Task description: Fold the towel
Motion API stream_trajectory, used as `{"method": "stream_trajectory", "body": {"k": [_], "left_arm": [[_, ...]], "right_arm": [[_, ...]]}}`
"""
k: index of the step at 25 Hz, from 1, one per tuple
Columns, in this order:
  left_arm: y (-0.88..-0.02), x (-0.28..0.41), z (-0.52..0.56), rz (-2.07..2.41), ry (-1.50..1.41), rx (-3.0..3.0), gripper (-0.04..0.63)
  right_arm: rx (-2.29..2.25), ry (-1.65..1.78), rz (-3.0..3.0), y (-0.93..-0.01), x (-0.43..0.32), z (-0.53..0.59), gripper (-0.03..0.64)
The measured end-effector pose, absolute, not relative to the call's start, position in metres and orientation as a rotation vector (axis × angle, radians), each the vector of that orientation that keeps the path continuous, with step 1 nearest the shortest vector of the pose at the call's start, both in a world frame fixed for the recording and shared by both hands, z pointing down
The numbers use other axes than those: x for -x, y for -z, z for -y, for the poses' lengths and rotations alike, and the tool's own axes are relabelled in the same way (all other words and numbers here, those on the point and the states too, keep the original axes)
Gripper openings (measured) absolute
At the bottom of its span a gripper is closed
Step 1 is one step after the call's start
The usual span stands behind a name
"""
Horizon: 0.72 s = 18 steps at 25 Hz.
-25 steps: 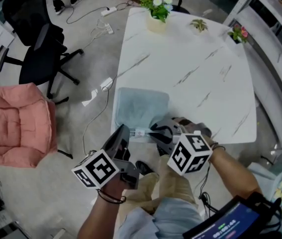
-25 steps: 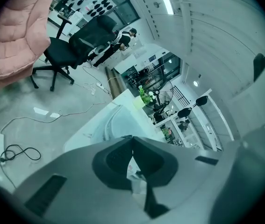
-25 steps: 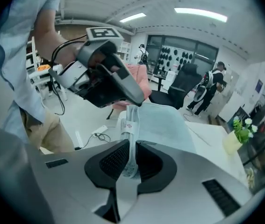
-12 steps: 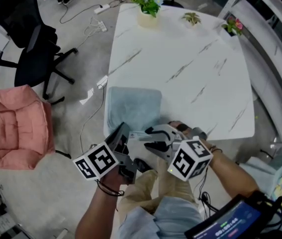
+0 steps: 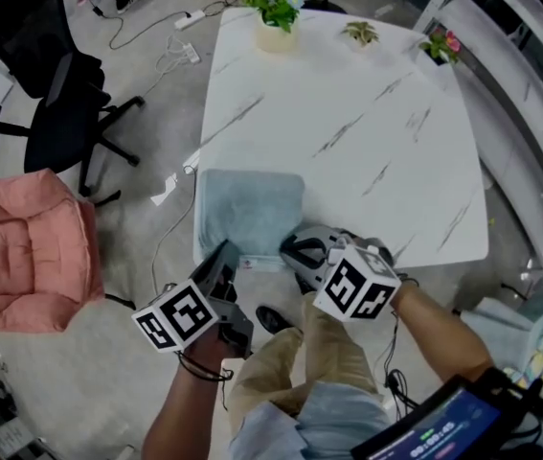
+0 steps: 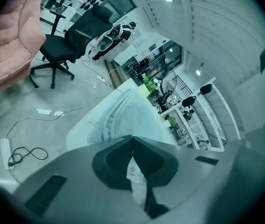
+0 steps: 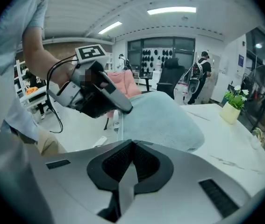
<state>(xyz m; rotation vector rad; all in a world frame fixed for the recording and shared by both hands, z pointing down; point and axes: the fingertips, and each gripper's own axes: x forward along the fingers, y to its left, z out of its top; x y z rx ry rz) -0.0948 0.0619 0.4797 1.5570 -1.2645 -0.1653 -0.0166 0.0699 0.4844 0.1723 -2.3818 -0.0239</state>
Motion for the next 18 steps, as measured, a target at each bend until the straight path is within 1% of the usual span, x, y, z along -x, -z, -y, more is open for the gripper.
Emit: {"method": "stream_trajectory", "body": {"k": [3, 6, 9, 13, 18], "left_arm": [[-0.487, 0.100, -0.070, 1.275, 0.199, -1.528, 0.008], [-0.483, 0.099, -0.073, 1.278, 0.222, -1.571, 0.008], [-0.456, 0.107, -0.075, 1.323, 0.213, -1.685, 0.008], [-0.386, 0.119, -0.103, 1.415, 0.325, -1.792, 0.008], [-0.254, 0.109, -0.147, 1.674, 0.319, -2.062, 0.008]], "right_arm": [[-0.159, 0.063, 2.362, -0.494, 0.019, -0.077, 0.018], [-0.217, 0.002, 2.424, -0.487, 0.018, -0.077, 0.020], [-0.376, -0.091, 2.527, -0.456, 0.007, -0.067, 0.046], [-0.643, -0.175, 2.632, -0.388, -0.023, -0.072, 0.044], [-1.031, -0.183, 2.769, -0.265, -0.080, -0.083, 0.018]]}}
